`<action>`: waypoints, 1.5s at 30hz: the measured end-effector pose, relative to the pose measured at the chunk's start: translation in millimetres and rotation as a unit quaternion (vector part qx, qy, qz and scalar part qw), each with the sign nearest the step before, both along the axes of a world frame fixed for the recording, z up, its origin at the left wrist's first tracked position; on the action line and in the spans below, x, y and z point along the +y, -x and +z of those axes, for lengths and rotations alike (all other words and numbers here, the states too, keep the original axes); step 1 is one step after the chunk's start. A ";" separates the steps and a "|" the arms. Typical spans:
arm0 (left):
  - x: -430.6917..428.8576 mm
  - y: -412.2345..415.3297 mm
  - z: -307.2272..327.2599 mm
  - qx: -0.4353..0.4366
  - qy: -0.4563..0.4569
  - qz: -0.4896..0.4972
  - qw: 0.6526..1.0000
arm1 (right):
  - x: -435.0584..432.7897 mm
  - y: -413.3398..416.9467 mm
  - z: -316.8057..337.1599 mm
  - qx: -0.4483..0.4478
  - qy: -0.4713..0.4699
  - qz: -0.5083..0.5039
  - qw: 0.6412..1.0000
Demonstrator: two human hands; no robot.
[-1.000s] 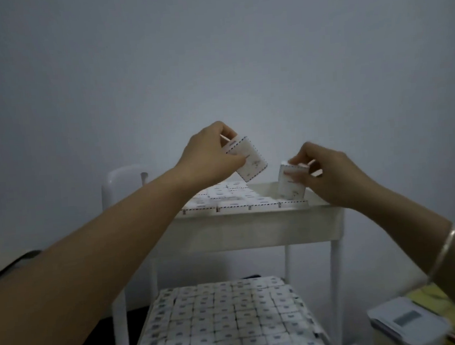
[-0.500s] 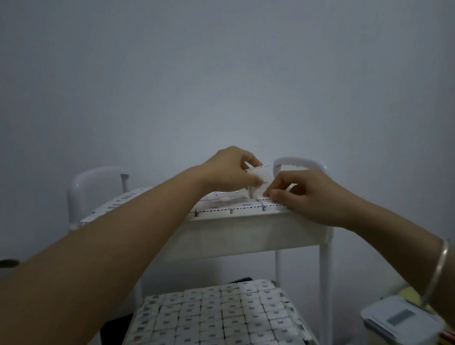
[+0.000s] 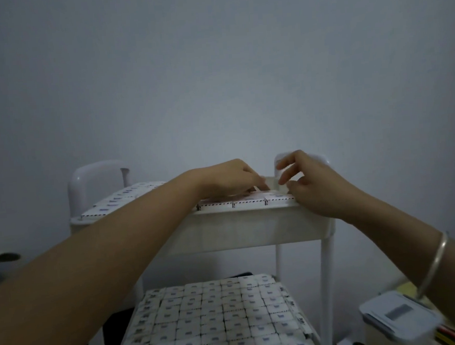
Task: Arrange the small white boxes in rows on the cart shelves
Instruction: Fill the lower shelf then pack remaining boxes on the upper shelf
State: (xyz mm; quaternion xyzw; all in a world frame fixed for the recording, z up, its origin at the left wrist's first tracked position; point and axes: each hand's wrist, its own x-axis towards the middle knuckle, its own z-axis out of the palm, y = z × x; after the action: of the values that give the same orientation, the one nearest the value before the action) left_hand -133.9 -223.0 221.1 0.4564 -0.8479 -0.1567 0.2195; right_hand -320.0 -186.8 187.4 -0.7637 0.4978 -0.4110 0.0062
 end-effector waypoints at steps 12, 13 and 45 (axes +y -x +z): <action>13.8 -4.2 0.0 0.005 0.083 0.014 0.996 | 14.8 -14.4 -4.4 0.077 0.079 -0.048 0.993; 19.8 -8.3 1.1 0.022 0.102 0.015 0.994 | 20.6 -18.9 -4.6 0.076 0.113 -0.046 0.990; 321.3 -394.6 -330.6 -0.025 0.090 0.492 0.866 | 105.1 -483.7 -291.2 0.234 -0.095 0.384 0.888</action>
State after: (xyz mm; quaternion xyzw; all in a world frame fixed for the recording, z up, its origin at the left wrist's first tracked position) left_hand 260.7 98.4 -109.5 0.7961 -0.5293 0.0602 0.2872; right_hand 163.8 -81.7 -103.9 -0.9649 0.1892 -0.1371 0.1196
